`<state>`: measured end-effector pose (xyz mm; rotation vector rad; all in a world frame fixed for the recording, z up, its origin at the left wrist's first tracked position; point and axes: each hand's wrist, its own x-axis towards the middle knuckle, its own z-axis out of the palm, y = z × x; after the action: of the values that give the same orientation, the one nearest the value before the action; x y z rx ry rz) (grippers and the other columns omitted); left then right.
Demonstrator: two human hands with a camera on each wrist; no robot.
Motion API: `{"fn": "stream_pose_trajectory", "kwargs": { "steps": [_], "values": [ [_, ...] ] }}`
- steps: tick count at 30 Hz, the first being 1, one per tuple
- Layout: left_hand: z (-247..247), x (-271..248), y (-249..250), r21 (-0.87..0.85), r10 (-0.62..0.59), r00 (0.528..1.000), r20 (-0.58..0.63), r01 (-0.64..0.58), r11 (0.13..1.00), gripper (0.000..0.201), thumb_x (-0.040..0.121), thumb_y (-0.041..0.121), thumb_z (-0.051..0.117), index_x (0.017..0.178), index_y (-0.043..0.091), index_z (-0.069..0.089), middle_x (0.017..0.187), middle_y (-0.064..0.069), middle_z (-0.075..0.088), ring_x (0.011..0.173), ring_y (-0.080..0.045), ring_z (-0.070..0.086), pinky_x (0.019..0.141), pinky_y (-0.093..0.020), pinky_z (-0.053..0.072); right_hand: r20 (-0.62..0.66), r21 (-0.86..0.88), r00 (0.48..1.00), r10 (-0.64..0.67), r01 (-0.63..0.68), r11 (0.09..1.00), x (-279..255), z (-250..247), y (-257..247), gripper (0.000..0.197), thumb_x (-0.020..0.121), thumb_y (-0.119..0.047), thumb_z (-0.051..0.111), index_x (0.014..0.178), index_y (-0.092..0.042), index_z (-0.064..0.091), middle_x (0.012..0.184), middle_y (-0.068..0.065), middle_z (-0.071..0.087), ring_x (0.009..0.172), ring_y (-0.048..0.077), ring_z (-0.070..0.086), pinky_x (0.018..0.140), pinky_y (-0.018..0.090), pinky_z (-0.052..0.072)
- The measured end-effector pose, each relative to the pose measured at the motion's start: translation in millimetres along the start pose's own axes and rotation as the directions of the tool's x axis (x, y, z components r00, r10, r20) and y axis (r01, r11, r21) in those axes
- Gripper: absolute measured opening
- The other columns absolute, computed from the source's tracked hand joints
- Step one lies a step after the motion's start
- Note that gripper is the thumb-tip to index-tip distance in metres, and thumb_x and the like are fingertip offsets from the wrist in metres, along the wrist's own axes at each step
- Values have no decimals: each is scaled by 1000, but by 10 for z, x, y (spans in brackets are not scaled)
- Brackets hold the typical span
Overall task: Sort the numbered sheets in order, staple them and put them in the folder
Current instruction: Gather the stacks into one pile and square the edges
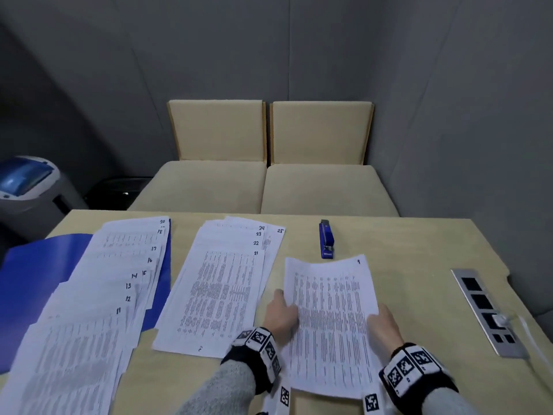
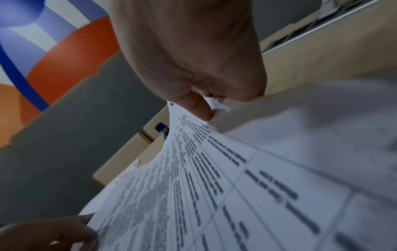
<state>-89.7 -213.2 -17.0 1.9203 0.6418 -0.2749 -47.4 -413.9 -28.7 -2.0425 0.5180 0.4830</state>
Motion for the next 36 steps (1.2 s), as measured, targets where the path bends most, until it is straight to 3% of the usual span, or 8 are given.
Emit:
{"fn": "stream_pose_trajectory", "kwargs": {
  "steps": [3,5,7,9,16,24,29,36],
  "values": [
    [-59,97,-185,164,-46,999,28,41,986,41,93,8,42,133,7,36,117,-12,56,93,-22,61,76,-28,53,-40,-90,996,80,-83,992,-16,50,115,27,90,-3,32,114,-5,44,93,9,55,78,27,53,69,33,45],
    [-207,156,-270,258,-5,1000,6,3,966,40,91,10,43,132,10,40,125,-10,50,107,-25,56,90,-33,48,-121,-162,986,118,-137,977,-55,35,96,24,91,-2,39,115,-2,35,105,17,49,92,34,49,78,37,42],
    [-453,213,-351,281,77,995,-69,-55,958,34,93,12,41,127,14,45,125,-8,48,100,-22,54,85,-31,45,-238,-304,968,84,-157,940,-94,70,35,45,88,-9,48,130,-7,32,130,22,36,118,37,39,100,46,35],
    [-811,265,-416,276,161,968,-190,-105,956,28,94,13,40,120,15,50,120,-6,51,89,-20,55,77,-31,45,-262,-409,964,-39,-74,910,-122,214,-144,57,88,-15,50,140,-17,26,141,18,22,129,34,26,107,50,22],
    [-2450,359,-1128,384,137,858,-495,75,920,25,93,14,43,115,12,55,119,-11,54,105,-28,53,87,-40,46,29,-310,926,-376,366,877,-476,1358,-948,48,91,-10,50,137,-17,38,140,15,26,127,34,29,103,50,29],
    [-3919,-164,-2539,368,-350,751,-560,605,706,63,79,29,59,133,20,29,134,-9,31,126,-28,32,98,-42,38,393,-245,814,-428,541,804,-973,2945,-1287,24,95,-8,41,115,-18,51,122,9,40,110,22,49,93,31,42],
    [-4119,-87,-2857,427,-433,769,-470,627,652,101,64,46,80,139,17,18,135,-13,27,126,-32,34,104,-37,34,575,-194,693,-434,631,752,-1347,3801,-1282,18,92,-8,45,101,-19,56,102,-2,54,87,12,53,78,22,41],
    [-4301,134,-2996,328,-473,757,-450,633,702,110,53,42,90,127,10,16,121,-14,51,116,-31,50,96,-39,46,627,-256,728,-278,530,809,-1464,4207,-1277,22,87,-12,50,105,-23,45,90,-2,51,81,14,51,75,26,41]
  ]
}}
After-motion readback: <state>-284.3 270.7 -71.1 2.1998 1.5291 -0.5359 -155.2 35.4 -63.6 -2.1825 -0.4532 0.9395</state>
